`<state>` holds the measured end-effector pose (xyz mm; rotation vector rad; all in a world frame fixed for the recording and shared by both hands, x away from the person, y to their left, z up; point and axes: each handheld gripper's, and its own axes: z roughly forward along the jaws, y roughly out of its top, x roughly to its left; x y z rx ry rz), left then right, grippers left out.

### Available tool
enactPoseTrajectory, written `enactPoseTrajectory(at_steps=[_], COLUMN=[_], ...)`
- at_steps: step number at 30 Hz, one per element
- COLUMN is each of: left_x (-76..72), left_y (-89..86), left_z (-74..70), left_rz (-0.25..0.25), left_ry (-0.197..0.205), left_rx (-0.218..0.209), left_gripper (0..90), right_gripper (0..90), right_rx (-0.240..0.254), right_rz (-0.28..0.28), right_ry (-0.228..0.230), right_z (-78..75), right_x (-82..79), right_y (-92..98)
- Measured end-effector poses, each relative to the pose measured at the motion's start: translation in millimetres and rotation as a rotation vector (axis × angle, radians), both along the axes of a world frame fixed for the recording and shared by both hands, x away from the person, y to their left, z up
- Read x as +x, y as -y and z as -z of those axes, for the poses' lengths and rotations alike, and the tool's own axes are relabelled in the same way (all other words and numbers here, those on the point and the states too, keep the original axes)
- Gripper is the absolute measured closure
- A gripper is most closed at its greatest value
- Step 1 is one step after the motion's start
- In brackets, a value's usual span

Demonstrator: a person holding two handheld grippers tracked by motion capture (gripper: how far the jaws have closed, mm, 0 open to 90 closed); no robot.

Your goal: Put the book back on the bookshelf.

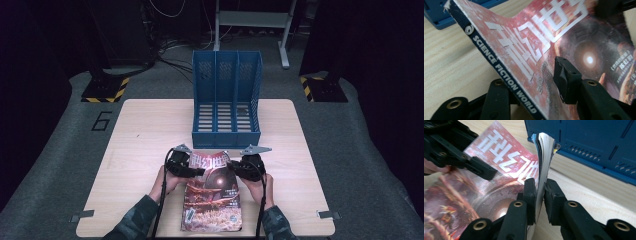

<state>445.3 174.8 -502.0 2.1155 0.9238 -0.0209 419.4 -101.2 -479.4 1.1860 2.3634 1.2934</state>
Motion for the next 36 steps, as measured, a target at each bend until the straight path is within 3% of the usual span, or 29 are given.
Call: enactPoseTrajectory(at_steps=[5,9,19,24,25,27,29,31,36], left_x=[-5.2,-7.6,-12.2,-14.3,-14.9,-15.0,-16.0,-15.8,-15.6], left_y=[3.5,4.0,2.9,3.9,4.2,4.0,4.5,4.4,4.2], left_z=[-4.6,-5.5,-9.0,-11.9,-12.3,-13.3,-14.2,-15.3,-16.4], left_rz=[-0.002,-0.007,-0.027,-0.023,-0.027,-0.024,-0.035,-0.034,-0.034], left_ry=[0.043,0.053,0.091,0.107,0.110,0.122,0.124,0.133,0.142], left_rx=[0.038,0.034,0.012,0.011,0.009,0.012,0.005,0.007,0.011], left_gripper=[65.1,66.2,68.6,69.1,69.4,69.6,70.8,70.9,71.6], right_gripper=[77.3,75.3,67.0,51.9,41.7,38.3,26.5,23.3,13.7], right_rx=[-0.024,-0.028,-0.010,-0.030,-0.029,-0.031,-0.060,-0.067,-0.142], right_rz=[0.024,0.035,0.082,0.109,0.132,0.140,0.186,0.201,0.275], right_ry=[-0.043,-0.058,-0.152,-0.138,-0.127,-0.122,-0.091,-0.088,-0.041], right_z=[8.6,12.4,26.7,27.3,27.6,27.8,28.9,28.9,33.0], right_x=[6.1,8.9,14.3,13.2,11.8,11.4,9.3,8.4,8.6], right_y=[-0.6,1.9,18.2,25.8,32.4,35.2,48.1,50.5,66.6])
